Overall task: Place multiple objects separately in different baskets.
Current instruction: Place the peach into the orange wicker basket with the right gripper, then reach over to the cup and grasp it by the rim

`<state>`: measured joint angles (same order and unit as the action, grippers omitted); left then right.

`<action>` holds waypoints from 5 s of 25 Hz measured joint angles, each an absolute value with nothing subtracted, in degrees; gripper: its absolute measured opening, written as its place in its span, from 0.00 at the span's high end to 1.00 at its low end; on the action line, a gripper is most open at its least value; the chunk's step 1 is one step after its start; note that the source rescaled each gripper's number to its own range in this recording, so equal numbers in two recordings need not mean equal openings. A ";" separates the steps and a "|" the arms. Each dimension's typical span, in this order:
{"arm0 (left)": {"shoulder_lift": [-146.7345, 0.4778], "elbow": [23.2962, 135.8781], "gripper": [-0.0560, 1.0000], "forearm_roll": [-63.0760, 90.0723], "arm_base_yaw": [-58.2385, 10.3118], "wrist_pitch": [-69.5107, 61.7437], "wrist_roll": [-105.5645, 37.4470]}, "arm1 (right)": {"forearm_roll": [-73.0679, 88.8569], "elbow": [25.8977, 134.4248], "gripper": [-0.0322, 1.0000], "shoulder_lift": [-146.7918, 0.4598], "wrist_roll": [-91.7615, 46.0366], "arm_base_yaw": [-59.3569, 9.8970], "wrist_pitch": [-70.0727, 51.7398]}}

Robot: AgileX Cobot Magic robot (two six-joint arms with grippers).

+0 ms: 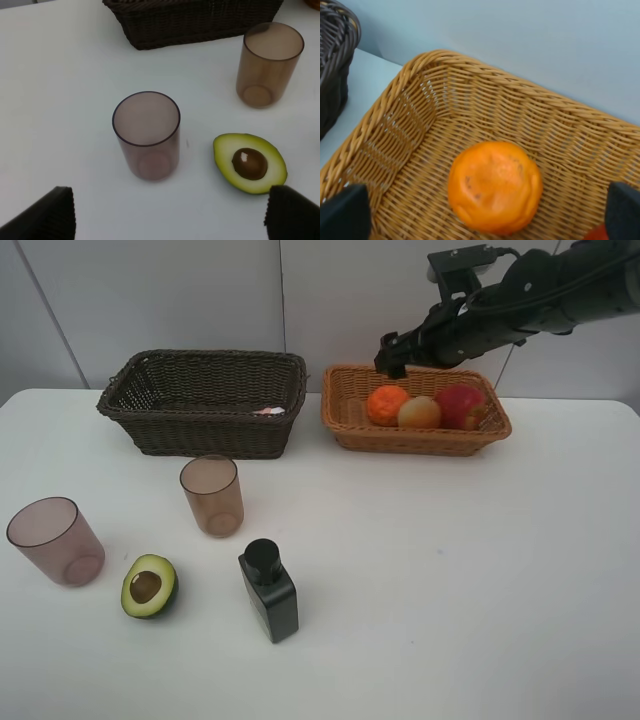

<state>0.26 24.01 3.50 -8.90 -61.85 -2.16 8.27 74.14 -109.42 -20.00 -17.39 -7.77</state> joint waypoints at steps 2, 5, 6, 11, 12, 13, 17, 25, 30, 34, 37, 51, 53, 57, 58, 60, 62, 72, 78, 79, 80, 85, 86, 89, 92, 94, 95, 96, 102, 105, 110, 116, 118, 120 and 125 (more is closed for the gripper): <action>0.26 24.01 0.00 3.50 -8.90 -61.85 -2.16 | 8.27 74.14 0.01 -109.42 -20.17 -17.39 -7.77; 0.26 24.01 0.00 3.50 -8.90 -61.85 -2.16 | 8.27 74.14 0.01 -109.42 -20.17 -17.39 -7.77; 0.26 24.01 0.00 3.50 -8.90 -61.85 -2.16 | 8.27 74.14 0.01 -109.42 -20.17 -17.39 -7.77; 0.26 24.01 0.00 3.50 -8.90 -61.85 -2.16 | 8.27 74.14 0.01 -109.42 -20.17 -17.39 -7.77; 0.26 24.01 0.00 3.50 -8.90 -61.85 -2.16 | 8.27 74.14 0.01 -109.42 -20.17 -17.39 -7.77; 0.26 24.01 0.00 3.50 -8.90 -61.85 -2.16 | 8.27 74.14 0.01 -109.42 -20.17 -17.39 -7.77; 0.26 24.01 0.00 3.50 -8.90 -61.85 -2.16 | 8.45 74.14 0.00 -109.42 -20.17 -17.39 -8.45; 0.26 24.01 0.00 3.50 -8.90 -61.85 -2.16 | 8.71 74.14 0.00 -105.08 -20.21 -19.03 -11.20; 0.26 24.01 0.00 3.50 -8.90 -61.85 -2.16 | 8.71 70.41 0.00 -98.34 -20.21 -20.17 -12.28; 0.26 24.01 0.00 3.50 -8.90 -61.85 -2.16 | 8.71 63.78 0.00 -90.47 -20.21 -20.13 -12.33; 0.26 24.01 0.00 3.50 -8.90 -61.85 -2.16 | 8.71 58.65 0.00 -83.73 -20.21 -20.13 -12.88; 0.26 24.01 0.00 3.50 -8.90 -61.85 -2.16 | -1.28 51.58 0.00 -59.62 -7.53 -20.13 -44.62; 0.26 24.01 0.00 3.50 -8.90 -61.85 -2.16 | -3.19 51.58 0.00 -57.24 -5.51 -20.13 -49.29; 0.26 24.01 0.00 3.50 -8.90 -61.85 -2.16 | -4.90 50.51 0.00 -51.79 -2.88 -19.60 -53.19; 0.26 24.01 0.00 3.50 -8.90 -61.85 -2.16 | -4.96 49.67 0.00 -50.14 -2.67 -18.98 -53.46; 0.26 24.01 0.00 3.50 -8.90 -61.85 -2.16 | -5.03 47.12 0.00 -47.04 -2.38 -17.38 -53.63; 0.26 24.01 0.00 3.50 -8.90 -61.85 -2.16 | -4.82 44.58 0.00 -43.50 -2.33 -15.39 -54.18; 0.26 24.01 0.00 3.50 -8.90 -61.85 -2.16 | -1.41 35.49 0.00 -24.90 -2.15 -4.11 -57.24; 0.26 24.01 0.00 3.50 -8.90 -61.85 -2.16 | 0.00 31.28 0.00 -13.85 -2.15 -0.45 -57.83; 0.26 24.01 0.00 3.50 -8.90 -61.85 -2.16 | 0.00 31.12 0.00 -12.16 -2.15 0.00 -57.97; 0.26 24.01 0.00 3.50 -8.90 -61.85 -2.16 | 0.00 30.97 0.00 -10.61 -2.15 0.25 -58.04; 0.26 24.01 0.00 3.50 -8.90 -61.85 -2.16 | 0.00 30.68 0.00 -5.37 -2.15 0.70 -58.38; 0.26 24.01 0.00 3.50 -8.90 -61.85 -2.16 | 0.00 30.61 0.00 -4.40 -2.15 0.70 -58.43; 0.26 24.01 0.00 3.50 -8.90 -61.85 -2.16 | 0.00 29.88 0.00 -1.48 -2.15 0.70 -59.16; 0.26 24.01 0.00 3.50 -8.90 -61.85 -2.16 | -0.31 29.79 0.00 0.17 -2.15 0.70 -59.33; 0.26 24.01 0.00 3.50 -8.90 -61.85 -2.16 | -0.31 29.79 0.00 0.17 -2.15 0.70 -59.33; 0.26 24.01 0.00 3.50 -8.90 -61.85 -2.16 | -0.31 29.79 0.00 0.17 -2.15 0.70 -59.33; 0.26 24.01 0.00 3.50 -8.90 -61.85 -2.16 | 0.00 29.79 0.00 0.17 -2.15 0.70 -59.33; 0.26 24.01 0.00 3.50 -8.90 -61.85 -2.16 | -0.51 29.79 0.00 0.17 -1.76 0.70 -59.33; 0.26 24.01 0.00 3.50 -8.90 -61.85 -2.16 | -0.51 29.79 0.00 0.17 -1.71 0.70 -59.33; 0.26 24.01 0.00 3.50 -8.90 -61.85 -2.16 | -0.52 29.79 0.00 0.17 -1.71 0.70 -59.33; 0.26 24.01 0.00 3.50 -8.90 -61.85 -2.16 | -0.52 29.79 0.00 0.17 -1.71 0.70 -59.33; 0.26 24.01 0.00 3.50 -8.90 -61.85 -2.16 | -0.52 29.79 0.00 0.17 -1.71 0.70 -59.33; 0.26 24.01 0.00 3.50 -8.90 -61.85 -2.16 | -0.52 29.79 0.00 0.17 -1.71 0.70 -59.33; 0.26 24.01 0.00 3.50 -8.90 -61.85 -2.16 | -0.57 29.79 0.00 0.17 -1.71 0.70 -59.33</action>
<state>0.26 24.01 3.50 -8.90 -61.85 -2.16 -0.57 29.79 0.17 -1.71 0.70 -59.33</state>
